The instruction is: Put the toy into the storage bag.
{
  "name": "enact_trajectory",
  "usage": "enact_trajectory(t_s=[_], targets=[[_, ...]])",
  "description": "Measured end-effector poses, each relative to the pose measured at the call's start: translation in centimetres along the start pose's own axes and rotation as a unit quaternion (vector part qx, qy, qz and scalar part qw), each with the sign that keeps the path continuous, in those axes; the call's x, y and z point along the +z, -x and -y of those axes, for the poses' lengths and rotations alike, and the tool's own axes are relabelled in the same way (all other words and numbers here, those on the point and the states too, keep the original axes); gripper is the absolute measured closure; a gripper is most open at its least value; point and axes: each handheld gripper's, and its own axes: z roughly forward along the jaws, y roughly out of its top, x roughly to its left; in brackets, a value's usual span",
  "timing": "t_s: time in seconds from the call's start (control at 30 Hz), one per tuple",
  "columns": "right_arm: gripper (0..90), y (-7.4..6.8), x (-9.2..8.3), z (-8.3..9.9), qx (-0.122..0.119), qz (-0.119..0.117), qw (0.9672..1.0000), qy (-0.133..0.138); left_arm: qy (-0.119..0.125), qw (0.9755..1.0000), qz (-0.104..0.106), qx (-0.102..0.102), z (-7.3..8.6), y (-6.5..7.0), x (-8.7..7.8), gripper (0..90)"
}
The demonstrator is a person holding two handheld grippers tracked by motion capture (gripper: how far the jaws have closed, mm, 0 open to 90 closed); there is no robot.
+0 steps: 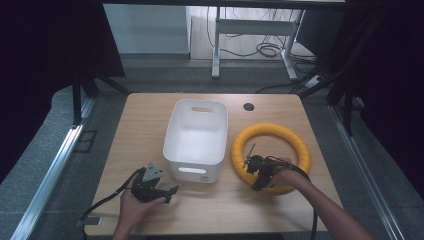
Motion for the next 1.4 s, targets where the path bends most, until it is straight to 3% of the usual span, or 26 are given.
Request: enact_trajectory(t_s=[0.17,0.33,0.37,0.53,0.73,0.77,0.8,0.87,1.03,1.2,1.23,1.27,1.33,1.37,1.4], targets=[[51.0,0.2,-0.1,-0.3,-0.001,-0.010,0.9999,-0.011,0.000,1.0000,0.000,0.001,0.0,0.0,0.0,16.8],[51.3,1.0,-1.3,0.5,0.021,-0.031,0.9986,0.036,0.002,1.0000,-0.001,0.000,0.0,-0.1,-0.1,16.8],[51.3,1.5,-2.4,1.2,0.033,-0.046,0.9956,0.075,0.001,1.0000,-0.001,0.000,0.0,0.0,-0.1,16.8],[51.4,2.4,-4.2,2.2,0.053,-0.070,0.9864,0.139,0.001,1.0000,-0.001,0.000,0.0,0.0,-0.1,16.8],[51.4,3.9,-6.3,3.4,0.079,-0.099,0.9695,0.210,-0.001,1.0000,-0.001,0.003,0.0,0.0,0.1,16.8],[51.5,4.1,-6.6,3.5,0.086,-0.102,0.9667,0.219,-0.002,1.0000,-0.001,0.003,0.0,0.0,0.1,16.8],[51.5,4.1,-6.6,3.5,0.086,-0.102,0.9667,0.219,-0.002,1.0000,-0.001,0.003,0.0,0.0,0.1,16.8],[51.5,4.7,-7.2,3.9,0.094,-0.108,0.9605,0.238,-0.002,1.0000,-0.002,0.003,0.0,0.0,0.0,16.8],[51.5,5.2,-7.9,4.3,0.105,-0.111,0.9534,0.260,0.000,1.0000,-0.002,0.002,0.0,-0.1,0.0,16.8],[51.5,5.9,-8.6,5.0,0.121,-0.115,0.9413,0.293,0.000,1.0000,-0.001,0.002,0.0,-0.1,0.1,16.8],[51.5,5.9,-8.6,5.0,0.121,-0.115,0.9413,0.293,0.000,1.0000,-0.001,0.002,0.0,-0.1,0.1,16.8],[51.5,6.3,-9.0,5.3,0.127,-0.117,0.9364,0.306,-0.001,1.0000,-0.002,0.002,0.0,-0.1,0.0,16.8],[51.5,6.5,-9.2,5.6,0.131,-0.118,0.9330,0.314,0.001,1.0000,-0.002,0.002,0.0,-0.1,0.0,16.8],[51.5,6.5,-9.2,5.6,0.131,-0.118,0.9330,0.314,0.001,1.0000,-0.002,0.002,0.0,-0.1,0.0,16.8],[51.5,6.7,-9.6,5.9,0.137,-0.120,0.9281,0.324,0.000,1.0000,-0.002,0.002,0.1,-0.1,0.0,16.8]])
